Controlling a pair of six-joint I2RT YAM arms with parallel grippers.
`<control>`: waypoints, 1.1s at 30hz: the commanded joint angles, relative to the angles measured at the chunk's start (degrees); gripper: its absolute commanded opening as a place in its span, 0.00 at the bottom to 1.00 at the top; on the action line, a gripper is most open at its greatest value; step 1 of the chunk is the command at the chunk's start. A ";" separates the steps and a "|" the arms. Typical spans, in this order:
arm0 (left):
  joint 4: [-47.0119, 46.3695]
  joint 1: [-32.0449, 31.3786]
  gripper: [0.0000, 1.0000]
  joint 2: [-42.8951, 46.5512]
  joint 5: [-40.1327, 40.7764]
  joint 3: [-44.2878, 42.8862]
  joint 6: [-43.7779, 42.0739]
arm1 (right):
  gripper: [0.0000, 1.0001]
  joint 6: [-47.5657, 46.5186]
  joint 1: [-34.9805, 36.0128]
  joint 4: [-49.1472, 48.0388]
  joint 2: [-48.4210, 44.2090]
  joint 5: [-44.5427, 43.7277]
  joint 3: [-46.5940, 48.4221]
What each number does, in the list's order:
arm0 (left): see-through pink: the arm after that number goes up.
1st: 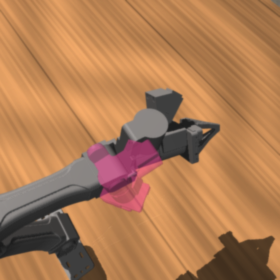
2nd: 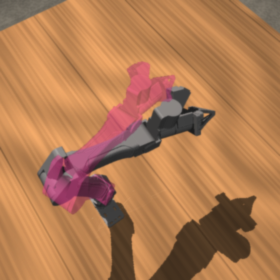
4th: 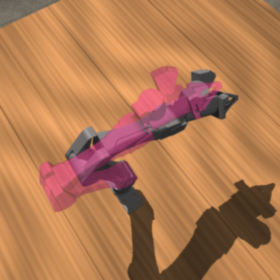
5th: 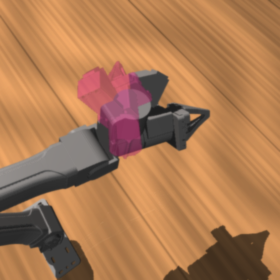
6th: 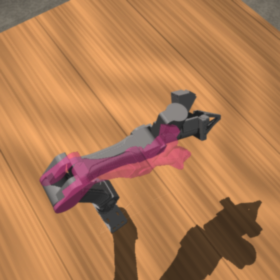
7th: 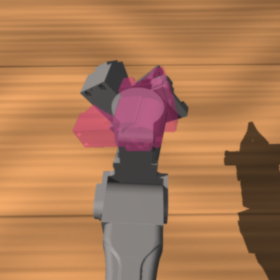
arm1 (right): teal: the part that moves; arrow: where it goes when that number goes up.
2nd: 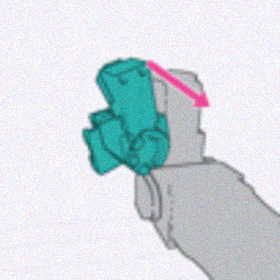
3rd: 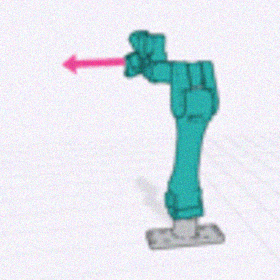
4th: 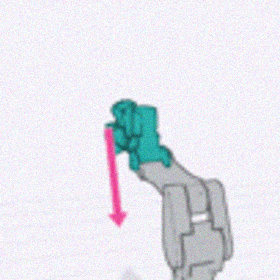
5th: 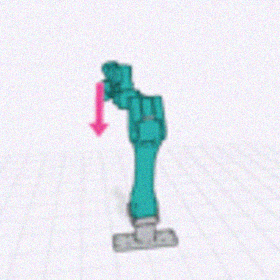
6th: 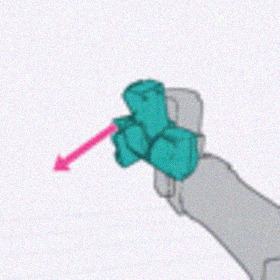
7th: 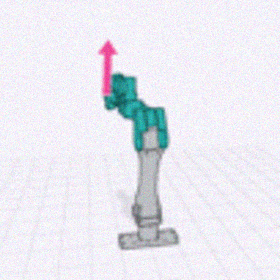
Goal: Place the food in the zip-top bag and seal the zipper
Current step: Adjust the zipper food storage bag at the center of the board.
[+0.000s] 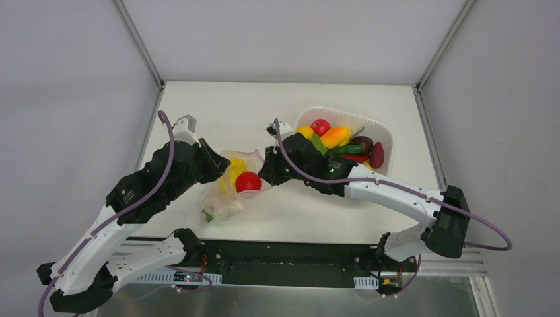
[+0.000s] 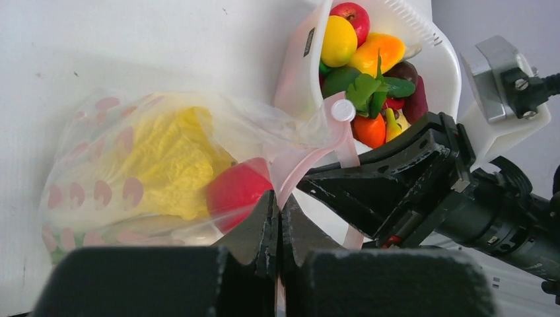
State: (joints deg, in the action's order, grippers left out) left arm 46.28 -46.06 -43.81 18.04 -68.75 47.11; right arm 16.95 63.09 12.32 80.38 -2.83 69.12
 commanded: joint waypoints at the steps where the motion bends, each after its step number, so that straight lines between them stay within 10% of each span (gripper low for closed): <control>1: -0.42 0.10 0.00 1.13 1.26 -1.00 -1.11 | 0.03 -1.12 -0.06 -1.08 -2.19 1.01 5.75; 10: 9.16 0.10 0.00 3.99 11.00 -5.05 -2.83 | 0.01 -3.37 -1.12 -7.44 0.28 19.15 11.69; 24: 11.58 0.10 0.00 7.60 12.49 -5.37 -2.88 | 0.07 -0.89 -2.79 -5.01 6.70 16.98 16.10; 33: 10.19 0.10 0.00 2.44 8.80 -4.48 -3.96 | 0.53 -0.73 -6.54 -2.72 1.42 18.30 9.51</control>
State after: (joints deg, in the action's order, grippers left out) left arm 59.20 -46.06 -39.44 28.56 -73.58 43.86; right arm 16.08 58.04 9.19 87.39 14.13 80.66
